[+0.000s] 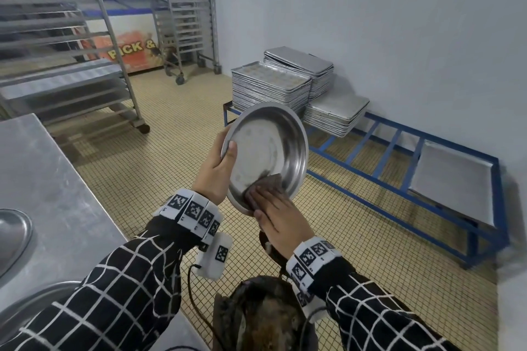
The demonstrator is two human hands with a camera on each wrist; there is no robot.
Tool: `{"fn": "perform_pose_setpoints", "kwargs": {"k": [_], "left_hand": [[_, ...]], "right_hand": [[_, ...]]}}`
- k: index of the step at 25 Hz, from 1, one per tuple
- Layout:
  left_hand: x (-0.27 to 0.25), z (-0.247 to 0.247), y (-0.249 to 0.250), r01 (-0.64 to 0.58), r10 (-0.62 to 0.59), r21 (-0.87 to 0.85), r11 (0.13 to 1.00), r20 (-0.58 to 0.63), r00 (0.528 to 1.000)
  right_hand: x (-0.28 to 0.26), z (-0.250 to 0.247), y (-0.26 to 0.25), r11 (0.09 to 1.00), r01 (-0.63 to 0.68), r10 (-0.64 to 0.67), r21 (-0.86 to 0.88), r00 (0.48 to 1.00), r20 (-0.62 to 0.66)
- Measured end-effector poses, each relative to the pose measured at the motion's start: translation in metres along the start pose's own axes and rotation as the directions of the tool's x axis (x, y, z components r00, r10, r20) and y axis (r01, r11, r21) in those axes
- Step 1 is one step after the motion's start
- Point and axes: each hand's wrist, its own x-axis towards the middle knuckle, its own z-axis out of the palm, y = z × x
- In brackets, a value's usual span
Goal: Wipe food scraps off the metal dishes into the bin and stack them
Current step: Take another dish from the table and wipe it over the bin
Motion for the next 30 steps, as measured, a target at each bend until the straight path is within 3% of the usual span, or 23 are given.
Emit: {"fn": "perform_pose_setpoints", "kwargs": {"k": [4, 6, 9, 12, 16, 18, 20, 23, 27, 30], "left_hand": [[-0.003, 0.000, -0.001, -0.035, 0.035, 0.028, 0.999, 0.012, 0.999], [-0.003, 0.001, 0.001, -0.069, 0.066, 0.053, 0.996, 0.049, 0.997], [-0.001, -0.001, 0.000, -0.054, 0.053, 0.041, 0.998, 0.029, 0.998], [-0.004, -0.005, -0.003, -0.014, 0.013, 0.054, 0.998, 0.012, 1.000], [-0.014, -0.003, -0.002, 0.108, -0.109, 0.038, 0.993, 0.021, 0.994], [-0.012, -0.004, -0.005, 0.151, -0.151, 0.003, 0.989, 0.010, 0.988], [-0.008, -0.007, -0.009, 0.201, -0.201, -0.009, 0.980, 0.027, 0.979], [-0.007, -0.015, -0.015, 0.270, -0.264, -0.047, 0.962, 0.111, 0.958], [-0.006, -0.021, -0.011, 0.309, -0.298, -0.062, 0.949, 0.146, 0.943], [-0.008, -0.023, -0.013, 0.183, -0.175, -0.060, 0.981, 0.124, 0.977]], "right_hand": [[0.004, 0.004, -0.028, 0.944, -0.048, 0.068, 0.327, 0.996, -0.050], [0.004, 0.004, -0.032, 0.921, -0.065, 0.098, 0.384, 0.993, -0.067], [0.001, 0.005, -0.008, 0.997, -0.062, 0.065, 0.047, 0.997, -0.052], [-0.001, -0.003, 0.016, 0.937, -0.200, 0.201, -0.287, 0.979, -0.025], [0.003, -0.022, 0.040, 0.851, -0.405, 0.405, -0.335, 0.911, -0.073], [0.006, -0.031, 0.044, 0.881, -0.435, 0.410, -0.185, 0.898, -0.161], [0.009, -0.042, 0.042, 0.895, -0.439, 0.446, 0.084, 0.868, -0.216], [0.012, -0.062, 0.042, 0.789, -0.501, 0.588, 0.356, 0.784, -0.201], [0.009, -0.069, 0.048, 0.713, -0.528, 0.657, 0.461, 0.733, -0.176], [0.007, -0.066, 0.042, 0.654, -0.489, 0.706, 0.577, 0.668, -0.234]]}}
